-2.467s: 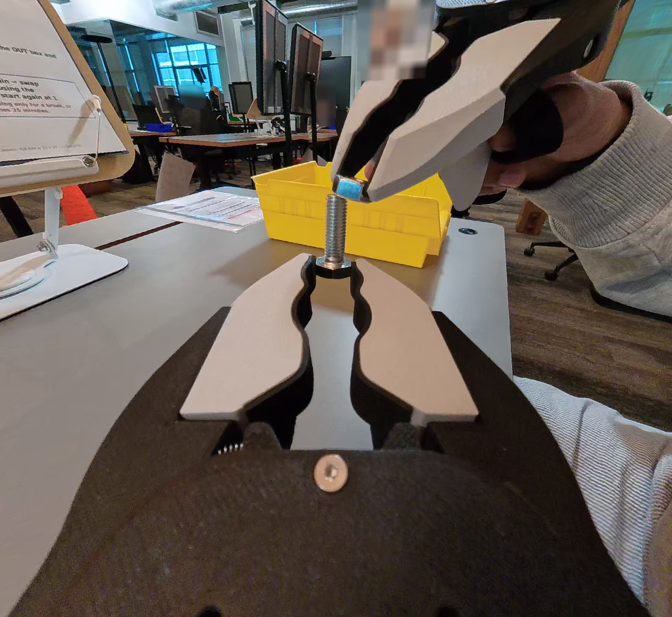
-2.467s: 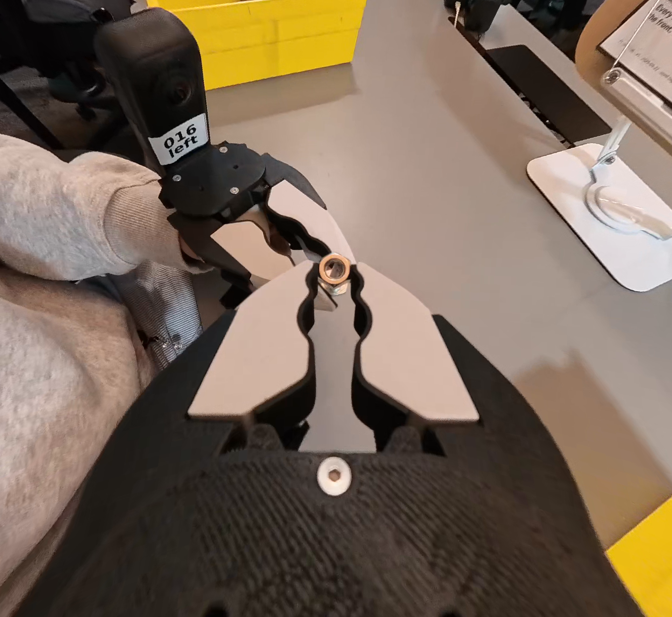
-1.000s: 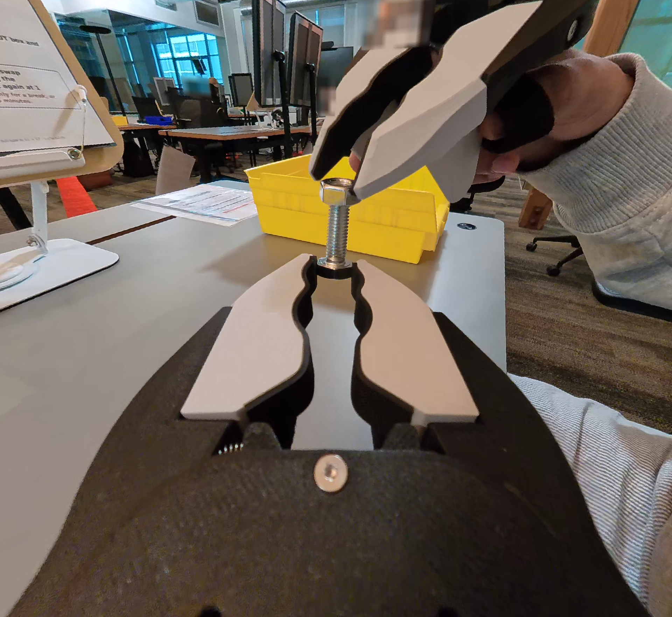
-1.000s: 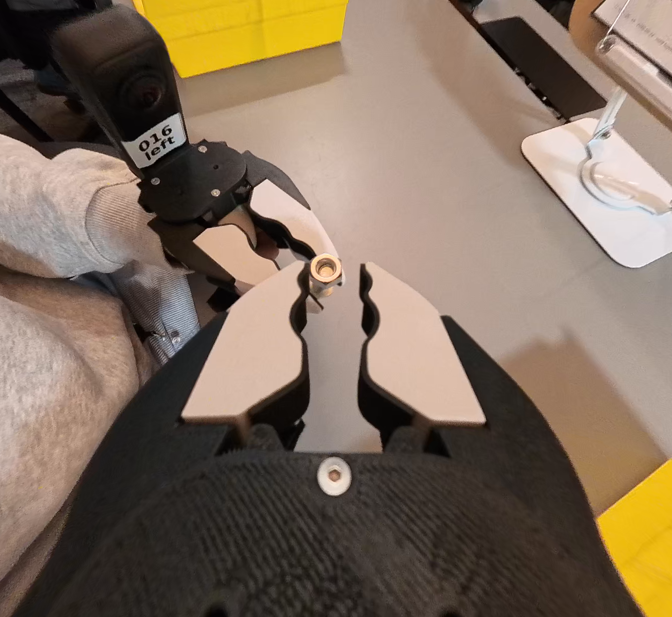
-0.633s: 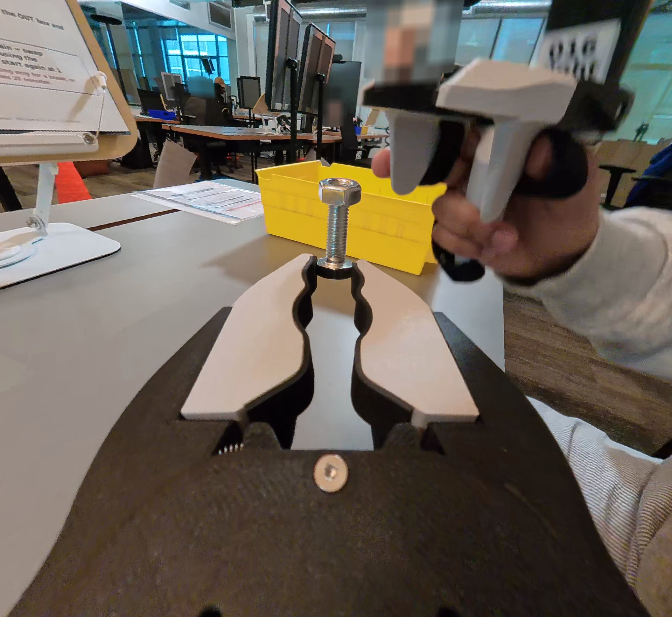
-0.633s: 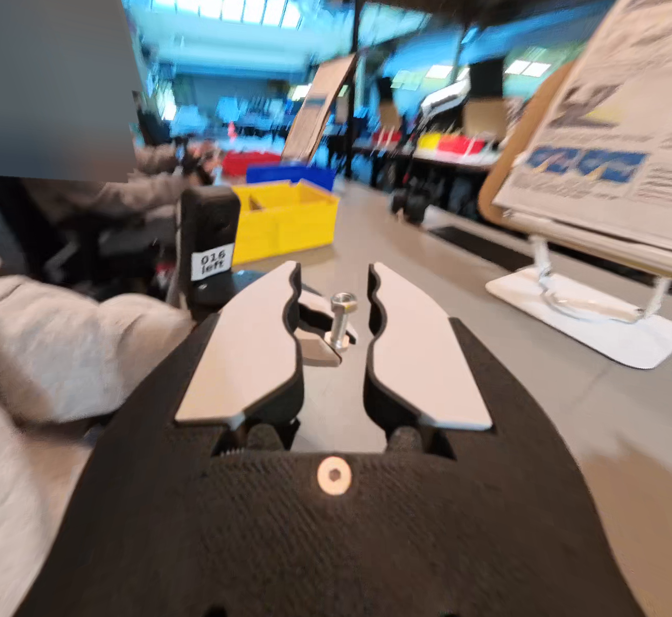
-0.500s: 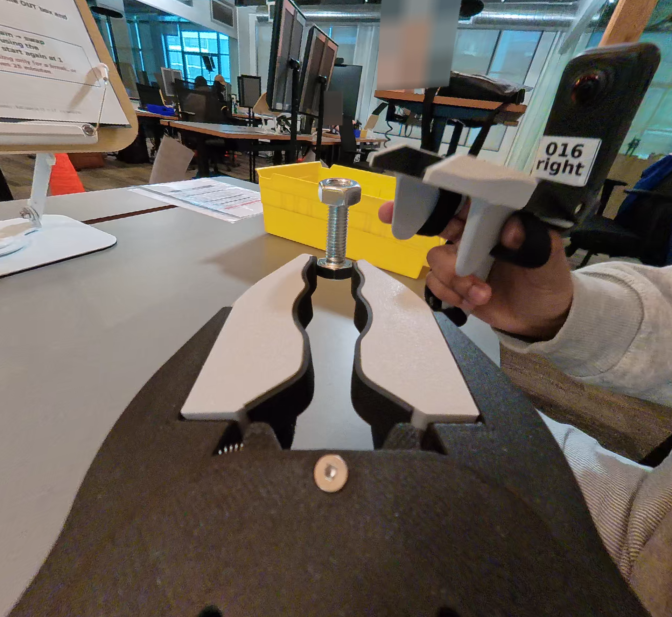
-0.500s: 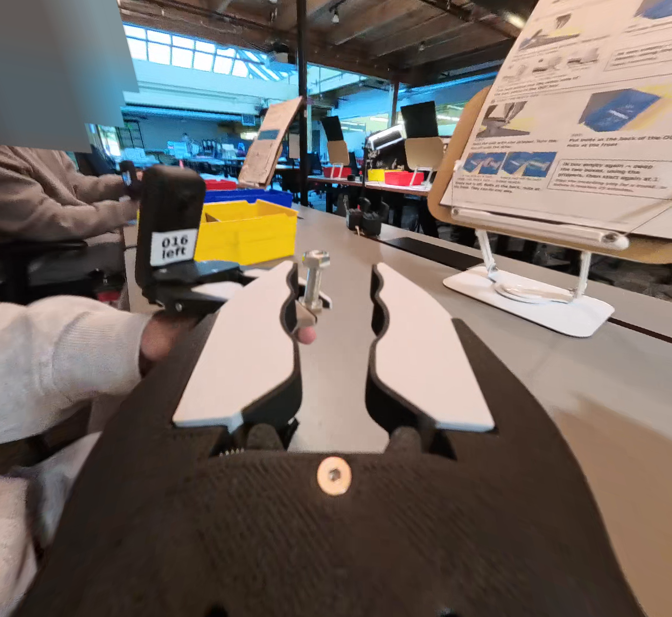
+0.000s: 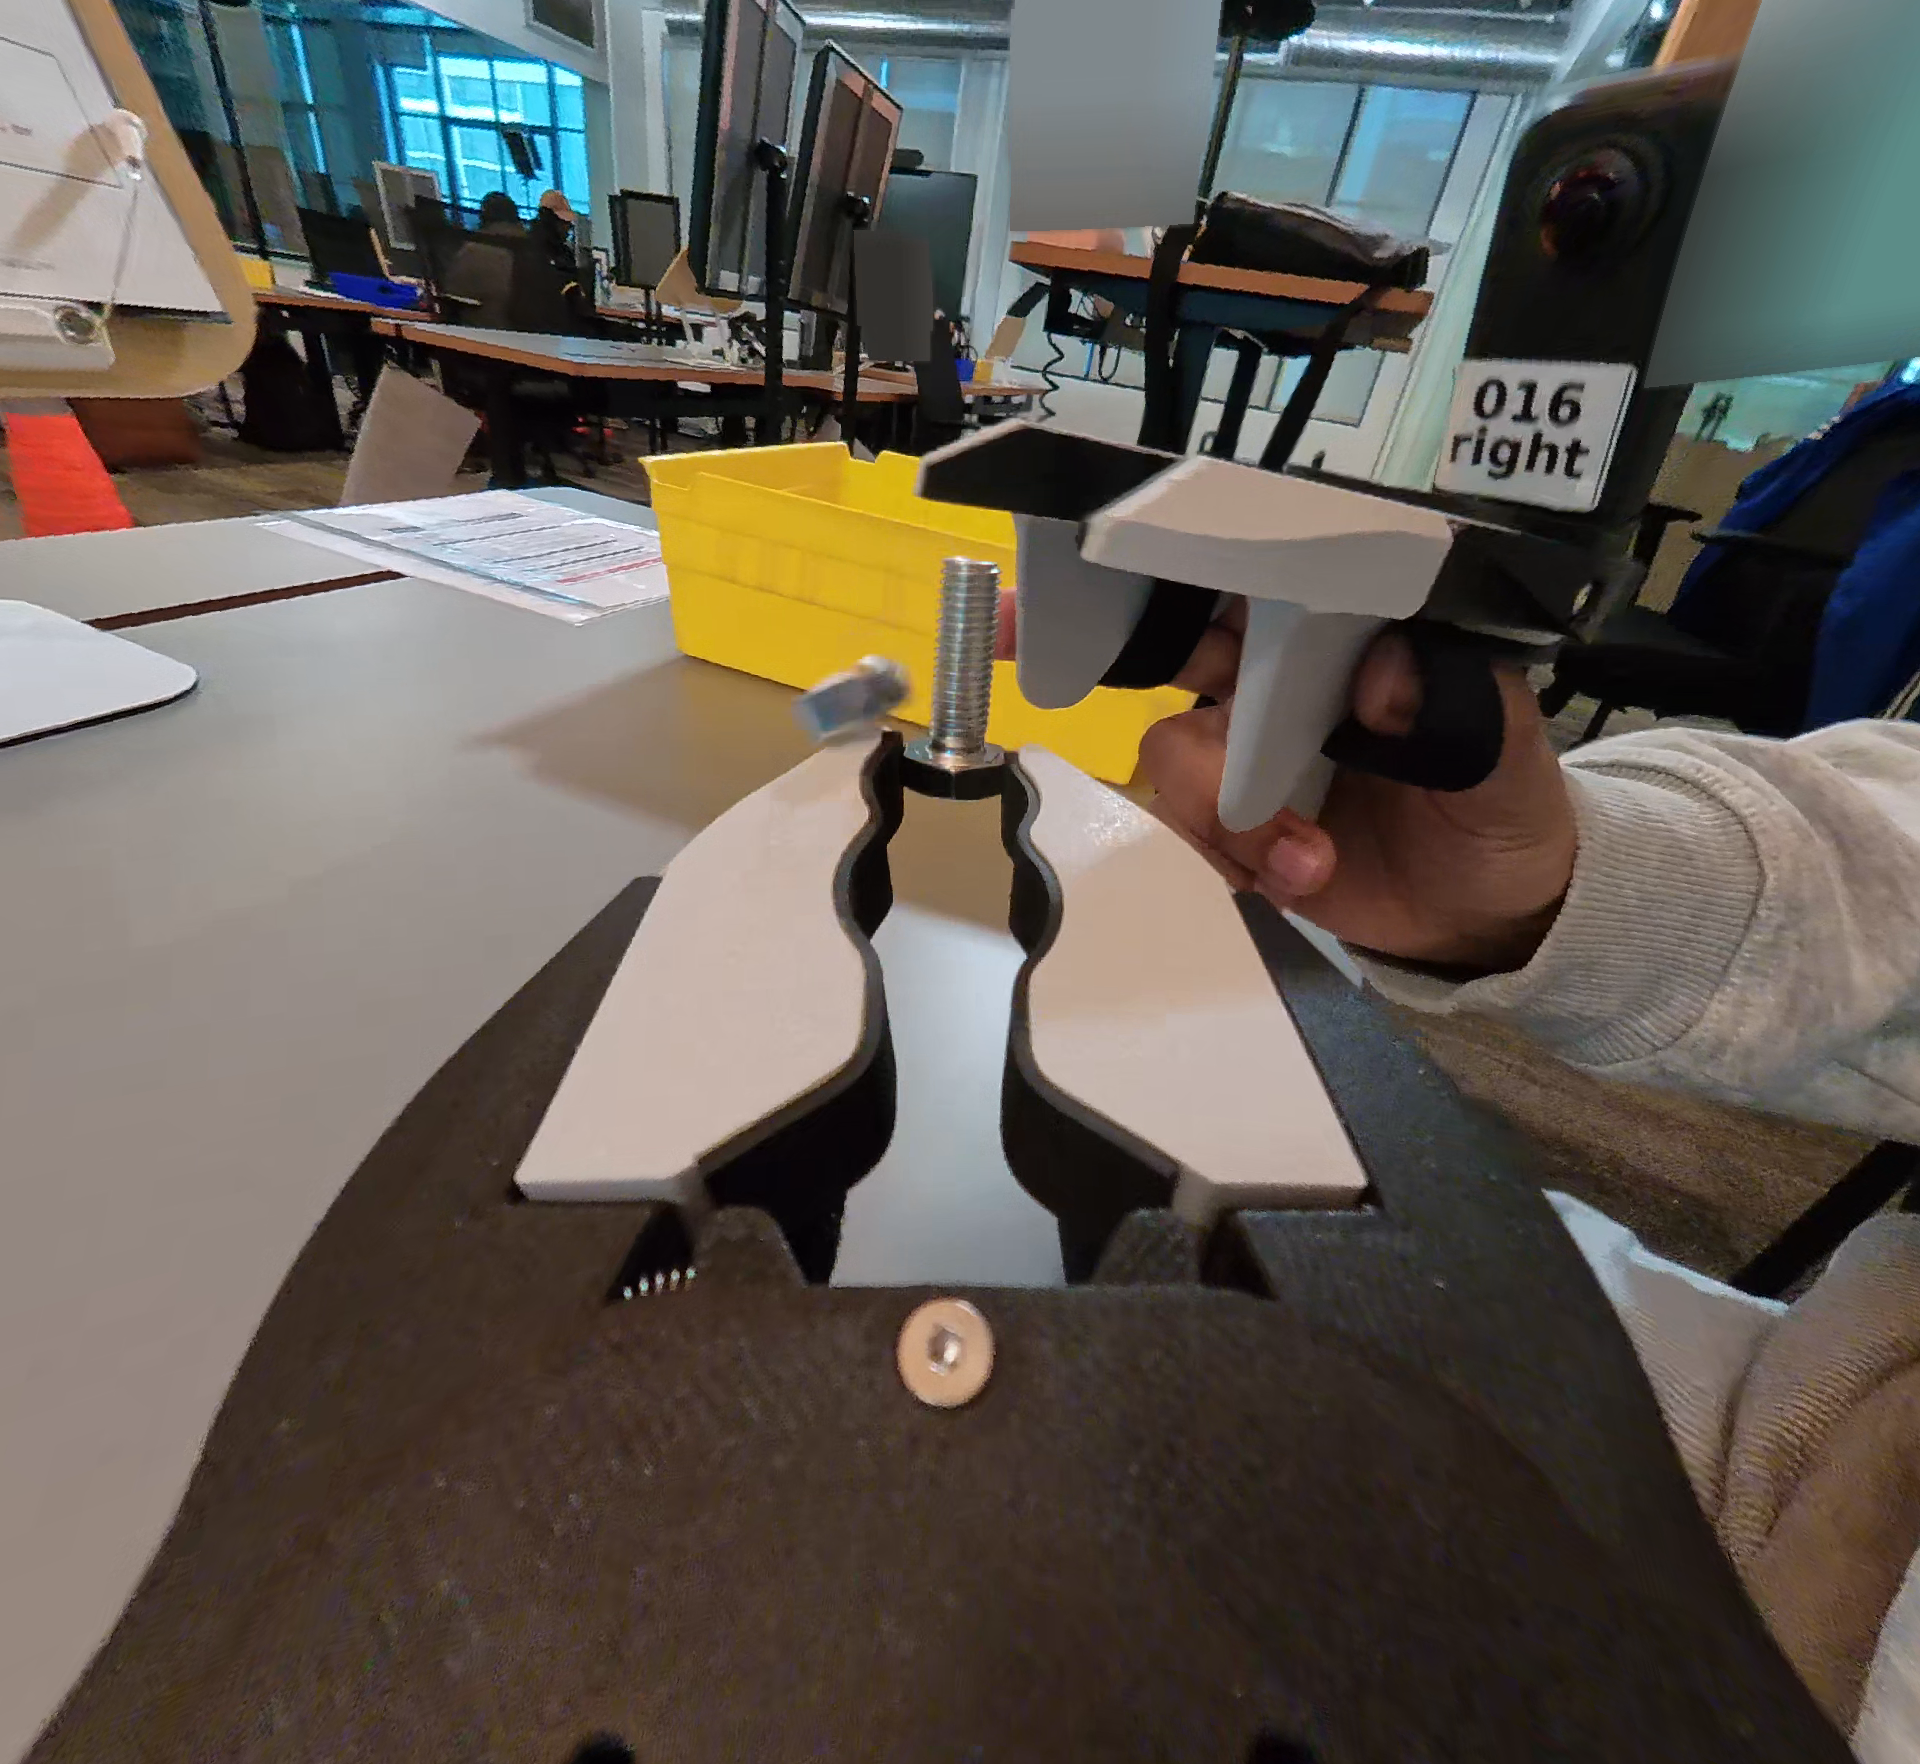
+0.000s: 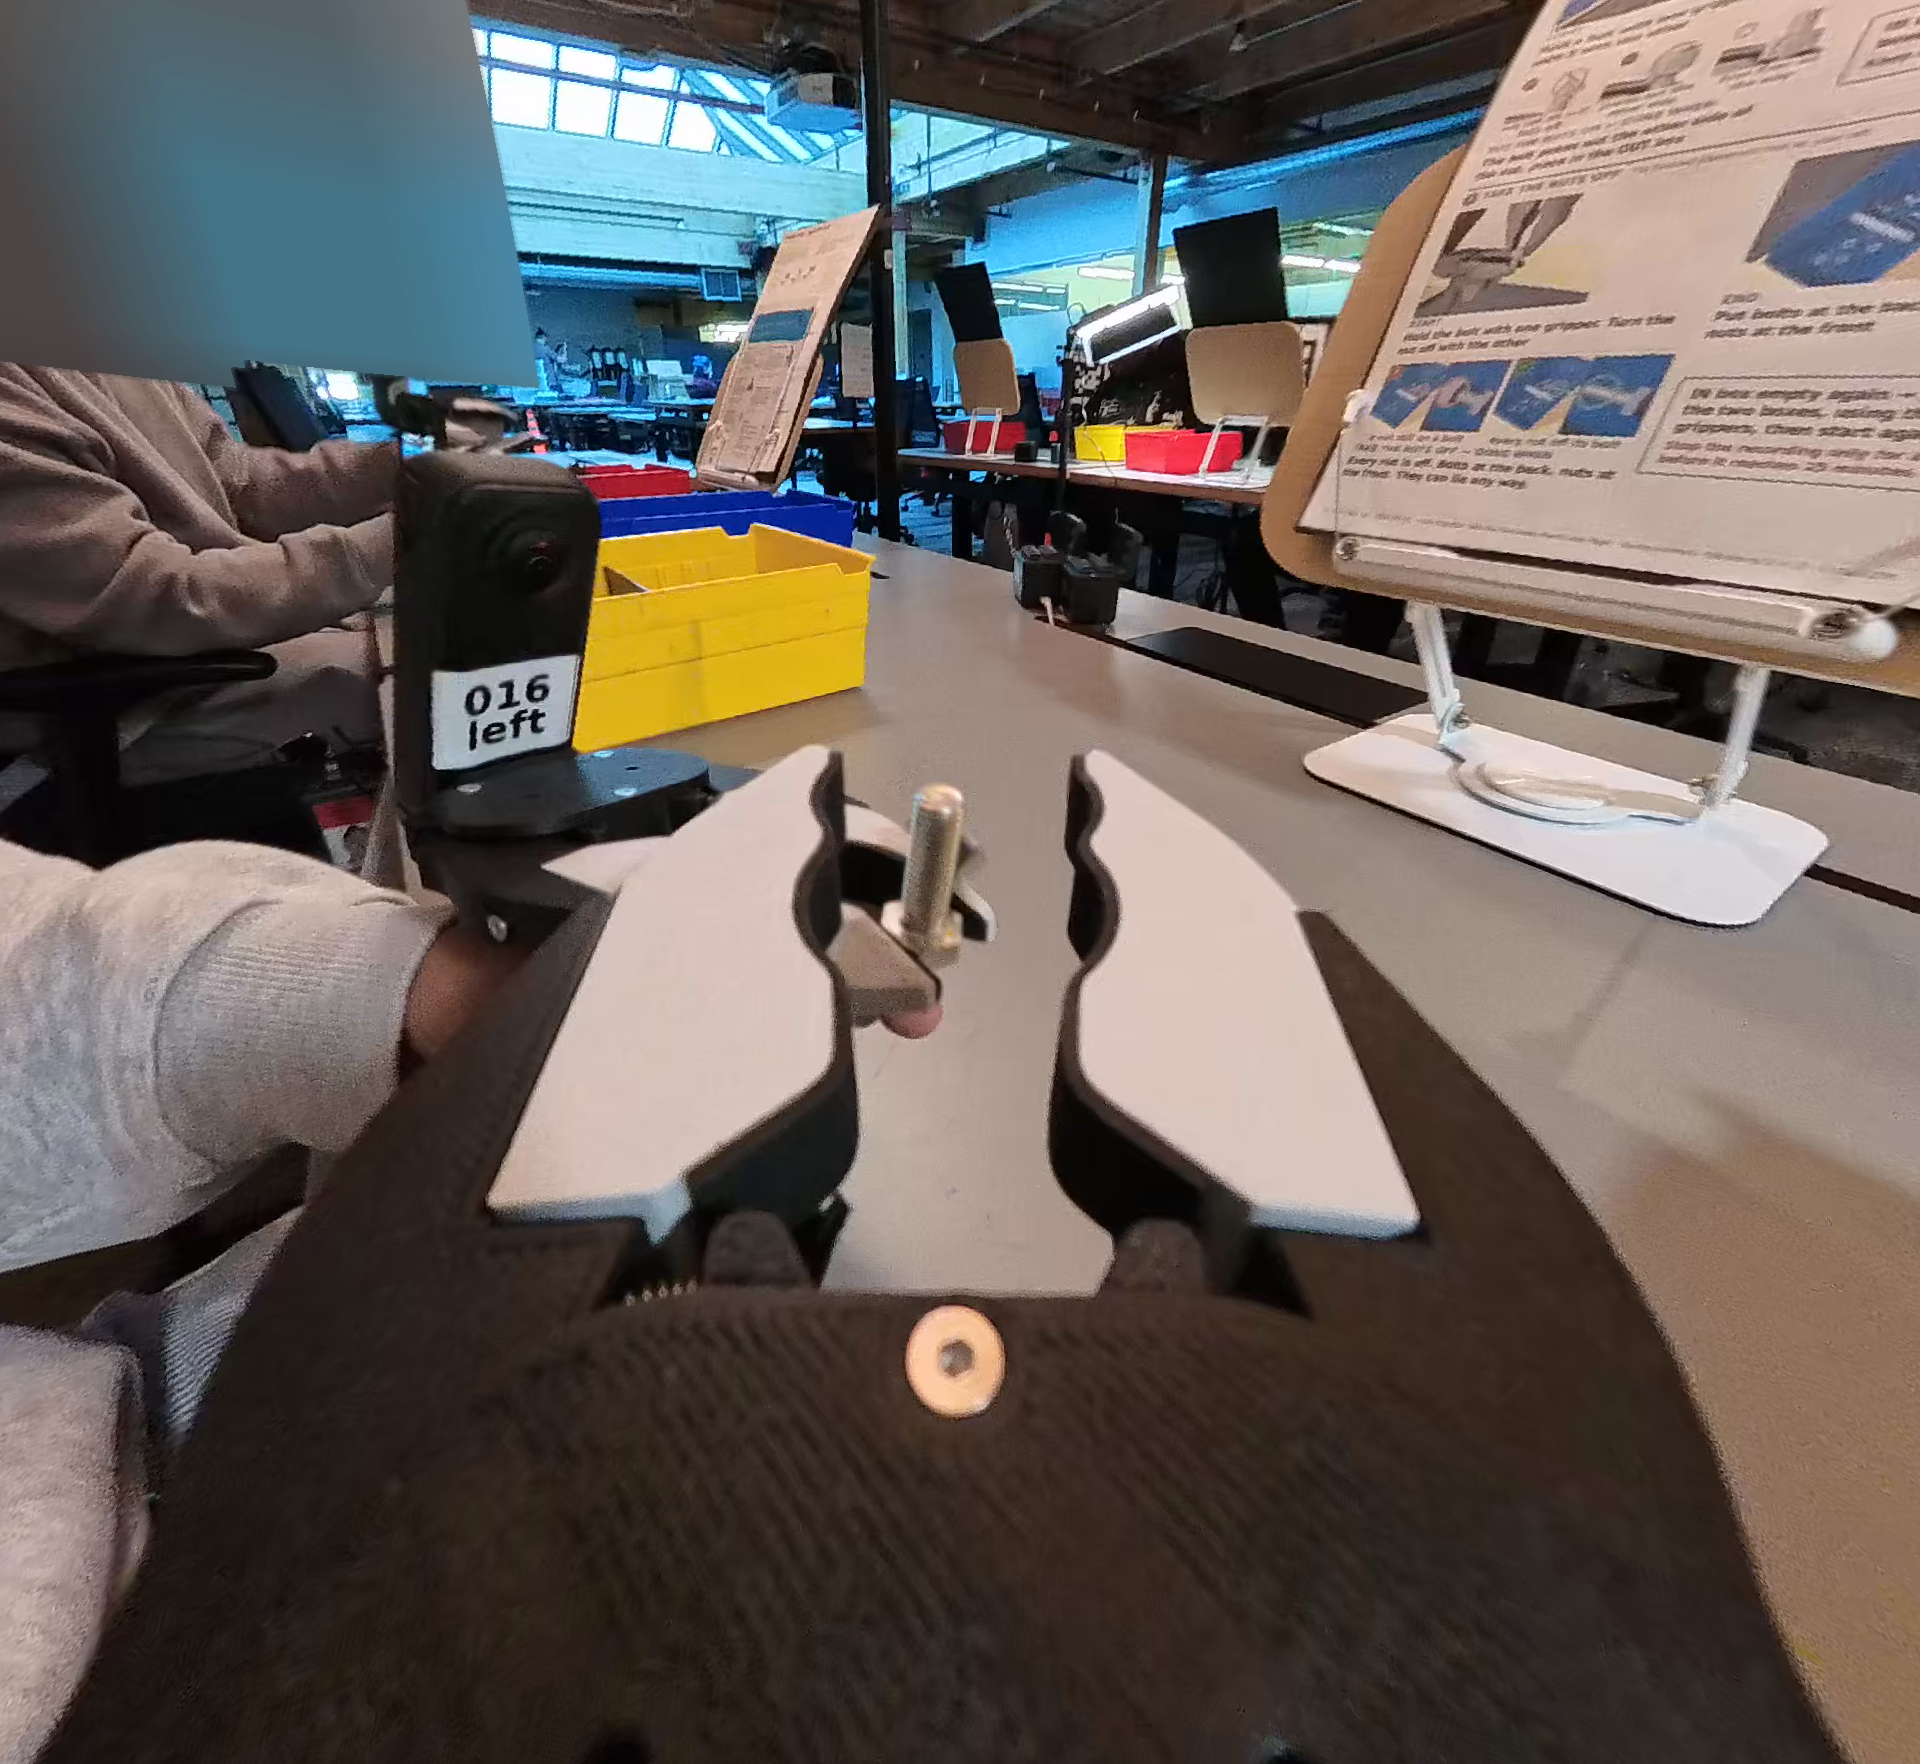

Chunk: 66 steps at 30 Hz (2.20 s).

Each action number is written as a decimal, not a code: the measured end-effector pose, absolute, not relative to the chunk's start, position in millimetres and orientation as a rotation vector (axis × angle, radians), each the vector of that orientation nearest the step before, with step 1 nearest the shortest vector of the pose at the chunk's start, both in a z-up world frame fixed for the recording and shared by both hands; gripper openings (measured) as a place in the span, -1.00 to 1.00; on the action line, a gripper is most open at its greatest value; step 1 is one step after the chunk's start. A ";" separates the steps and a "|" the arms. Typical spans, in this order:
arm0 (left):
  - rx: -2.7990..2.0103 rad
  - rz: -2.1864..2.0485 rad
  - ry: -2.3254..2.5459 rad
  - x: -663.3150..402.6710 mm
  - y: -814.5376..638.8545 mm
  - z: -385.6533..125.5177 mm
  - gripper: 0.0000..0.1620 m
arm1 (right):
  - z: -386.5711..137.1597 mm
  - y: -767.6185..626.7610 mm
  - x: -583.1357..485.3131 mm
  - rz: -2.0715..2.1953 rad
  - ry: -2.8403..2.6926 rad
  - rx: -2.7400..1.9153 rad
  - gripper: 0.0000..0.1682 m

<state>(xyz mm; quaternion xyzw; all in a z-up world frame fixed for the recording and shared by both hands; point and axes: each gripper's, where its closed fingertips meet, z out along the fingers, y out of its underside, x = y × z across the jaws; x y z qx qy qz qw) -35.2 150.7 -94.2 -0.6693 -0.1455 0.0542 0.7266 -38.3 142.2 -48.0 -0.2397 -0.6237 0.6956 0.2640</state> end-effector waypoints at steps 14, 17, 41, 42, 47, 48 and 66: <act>-1.366 0.268 -0.463 -81.2 103.1 -75.4 -0.78 | -46.8 178.1 -53.3 1.950 -1.592 -0.797 -0.60; -1.323 0.470 -0.578 -121.6 51.7 -71.2 -0.77 | -57.7 178.5 -58.3 1.902 -1.628 -0.820 -0.58; -0.949 0.875 -0.972 -169.7 -171.1 -52.0 -0.78 | -153.3 -154.9 -377.9 1.236 -2.427 -0.330 -0.56; -0.938 0.863 -0.979 -169.3 -174.1 -52.1 -0.79 | -156.2 -161.5 -386.3 1.217 -2.445 -0.329 -0.59; -0.893 0.795 -1.003 -168.7 -180.7 -53.7 -0.79 | -170.4 -177.3 -411.1 1.217 -2.530 -0.400 -0.72; -0.890 0.787 -1.003 -168.7 -180.7 -53.3 -0.79 | -172.2 -179.1 -411.4 1.252 -2.542 -0.421 -0.73; -0.944 0.757 -0.989 -169.5 -166.2 -56.8 -0.78 | -206.4 -176.4 -410.1 1.085 -2.628 -0.612 -0.77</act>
